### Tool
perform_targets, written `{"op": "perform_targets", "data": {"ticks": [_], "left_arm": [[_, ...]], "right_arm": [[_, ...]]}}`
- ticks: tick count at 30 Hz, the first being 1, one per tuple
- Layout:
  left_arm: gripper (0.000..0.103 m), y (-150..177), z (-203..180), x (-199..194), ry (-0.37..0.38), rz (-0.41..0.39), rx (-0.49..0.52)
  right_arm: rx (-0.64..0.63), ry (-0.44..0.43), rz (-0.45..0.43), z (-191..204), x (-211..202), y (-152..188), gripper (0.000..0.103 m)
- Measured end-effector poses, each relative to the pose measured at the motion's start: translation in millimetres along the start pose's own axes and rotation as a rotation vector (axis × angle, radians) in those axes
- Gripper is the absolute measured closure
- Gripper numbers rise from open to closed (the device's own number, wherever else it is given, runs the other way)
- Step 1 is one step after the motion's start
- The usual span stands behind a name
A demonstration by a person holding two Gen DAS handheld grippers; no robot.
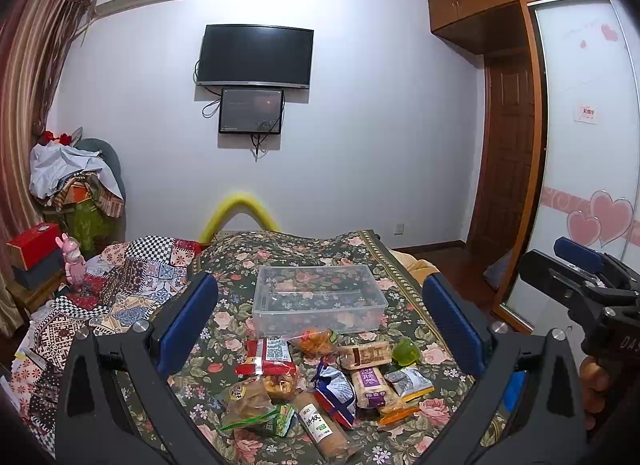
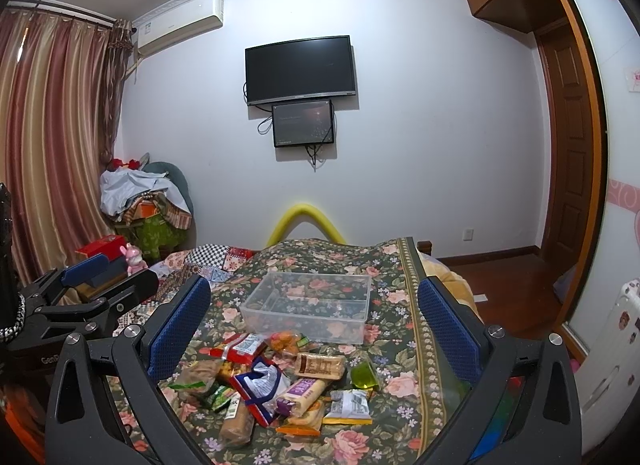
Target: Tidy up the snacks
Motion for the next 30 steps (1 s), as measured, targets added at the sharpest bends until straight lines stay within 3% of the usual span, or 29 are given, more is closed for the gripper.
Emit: {"op": "perform_targets", "data": {"ticks": [19, 23, 27, 30], "left_arm": [[0.0, 13, 10, 17, -0.016, 0.035, -0.004], [0.0, 23, 20, 32, -0.007, 0.08, -0.001], [0.015, 41, 33, 52, -0.028, 0.162, 0.007], [0.016, 59, 47, 69, -0.037, 0.237, -0.004]], "right_arm": [[0.006, 0.005, 0.05, -4, 13, 8, 0.0], [0.01, 0.012, 0.097, -9, 24, 20, 0.0], [0.019, 0.023, 0.166, -19, 39, 36, 0.0], [0.029, 0.028, 0.229, -28, 51, 47, 0.0]]}}
Point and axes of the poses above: each gripper's, at about its wrist camera, not at the fingertips, and x roughly the way its jaws point, z to its left, y to its underside, the point moved 4 cm from there along x, roughly the way its jaws point
